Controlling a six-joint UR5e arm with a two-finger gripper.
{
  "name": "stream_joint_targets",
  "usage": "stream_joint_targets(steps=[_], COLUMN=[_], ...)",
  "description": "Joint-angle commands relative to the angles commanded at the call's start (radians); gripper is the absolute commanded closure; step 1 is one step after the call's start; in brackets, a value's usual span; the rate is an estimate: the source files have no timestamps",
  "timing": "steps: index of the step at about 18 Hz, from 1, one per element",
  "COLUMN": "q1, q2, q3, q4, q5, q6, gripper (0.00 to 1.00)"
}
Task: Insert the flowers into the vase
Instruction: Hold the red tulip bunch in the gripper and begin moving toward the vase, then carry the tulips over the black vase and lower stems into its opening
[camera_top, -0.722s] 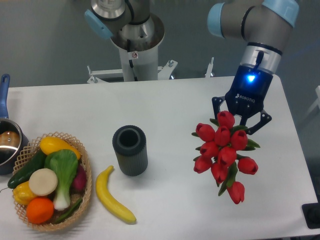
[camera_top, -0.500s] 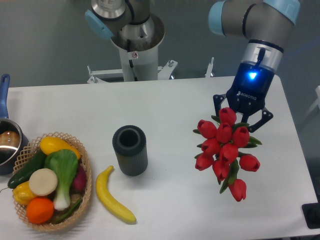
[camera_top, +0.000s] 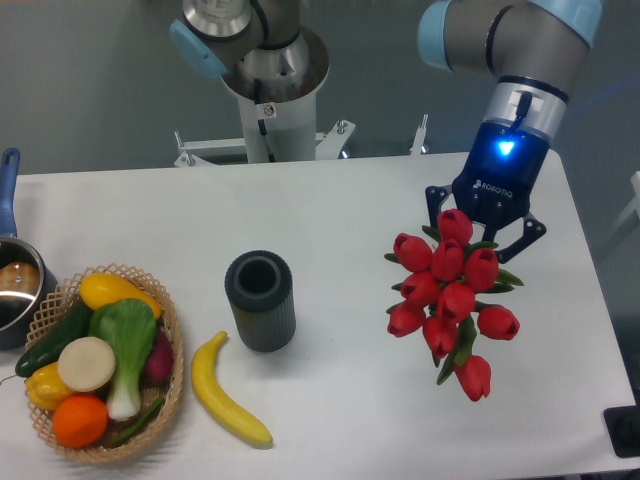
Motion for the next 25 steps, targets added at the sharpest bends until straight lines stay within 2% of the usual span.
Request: stream_joint_targets(steps=[2,10,14,19,25], q1=[-0.038,-0.166,-0.175,-0.161,-0.144], q2=[-0.002,-0.026,-0.025,-0.008,0.063], q3=[-0.005,-0.023,-0.048,-0.156,-0.256], q4=[0.000,0.006,0.006,0.006,0.005], q5=[-0.069,-0.210,-0.350,-0.546,-0.579], q6=[0.005,0.028,0.035,0.156,0.147], gripper=[0.70,0.70,0.70,0.70,0.70])
